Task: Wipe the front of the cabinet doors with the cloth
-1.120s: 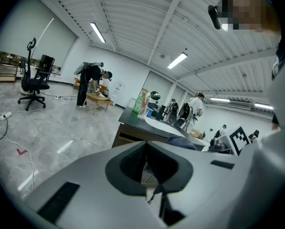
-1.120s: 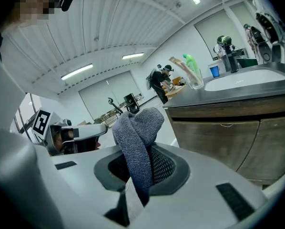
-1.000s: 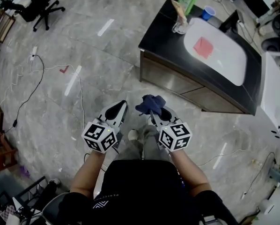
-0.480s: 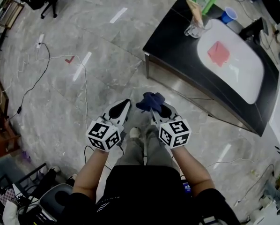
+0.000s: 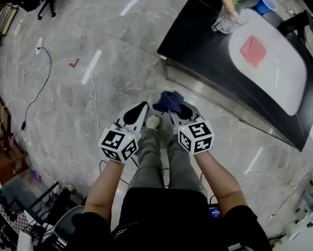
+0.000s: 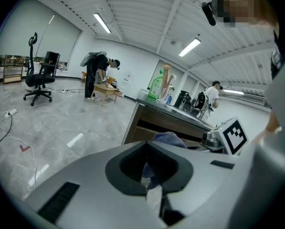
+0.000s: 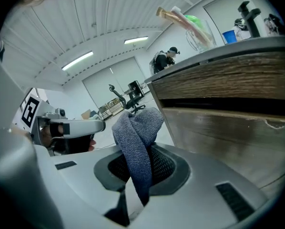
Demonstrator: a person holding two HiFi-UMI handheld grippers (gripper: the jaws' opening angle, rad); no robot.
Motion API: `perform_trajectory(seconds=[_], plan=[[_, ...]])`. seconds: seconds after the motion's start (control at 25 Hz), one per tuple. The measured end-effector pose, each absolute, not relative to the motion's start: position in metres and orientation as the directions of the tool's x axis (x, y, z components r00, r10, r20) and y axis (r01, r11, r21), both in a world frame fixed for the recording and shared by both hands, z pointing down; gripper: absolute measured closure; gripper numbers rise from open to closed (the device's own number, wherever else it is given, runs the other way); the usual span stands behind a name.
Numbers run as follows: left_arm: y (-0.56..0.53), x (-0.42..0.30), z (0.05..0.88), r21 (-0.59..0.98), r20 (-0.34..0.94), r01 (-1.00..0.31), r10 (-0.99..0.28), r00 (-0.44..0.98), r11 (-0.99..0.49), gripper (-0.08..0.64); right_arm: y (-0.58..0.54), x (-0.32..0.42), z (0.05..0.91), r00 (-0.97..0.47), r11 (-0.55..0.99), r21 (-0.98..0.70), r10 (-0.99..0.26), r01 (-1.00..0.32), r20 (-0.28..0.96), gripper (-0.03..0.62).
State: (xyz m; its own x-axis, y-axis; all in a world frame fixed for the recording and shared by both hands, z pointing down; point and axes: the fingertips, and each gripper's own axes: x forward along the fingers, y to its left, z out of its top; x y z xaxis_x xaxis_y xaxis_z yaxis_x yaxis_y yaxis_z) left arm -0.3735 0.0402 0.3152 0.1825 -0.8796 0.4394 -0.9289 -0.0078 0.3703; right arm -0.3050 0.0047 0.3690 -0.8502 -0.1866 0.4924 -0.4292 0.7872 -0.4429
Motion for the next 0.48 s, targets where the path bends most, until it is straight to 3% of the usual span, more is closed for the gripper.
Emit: perform_trajectory(seconds=[0.48], plan=[[0.008, -0.415, 0.363, 0.391, 0.455, -0.906, -0.822, 0.341, -0.16, 0.551, -0.04, -0.355, 0.415, -0.774, 0.71, -0.385, -0.359, -0.589, 0.521, 0.522]])
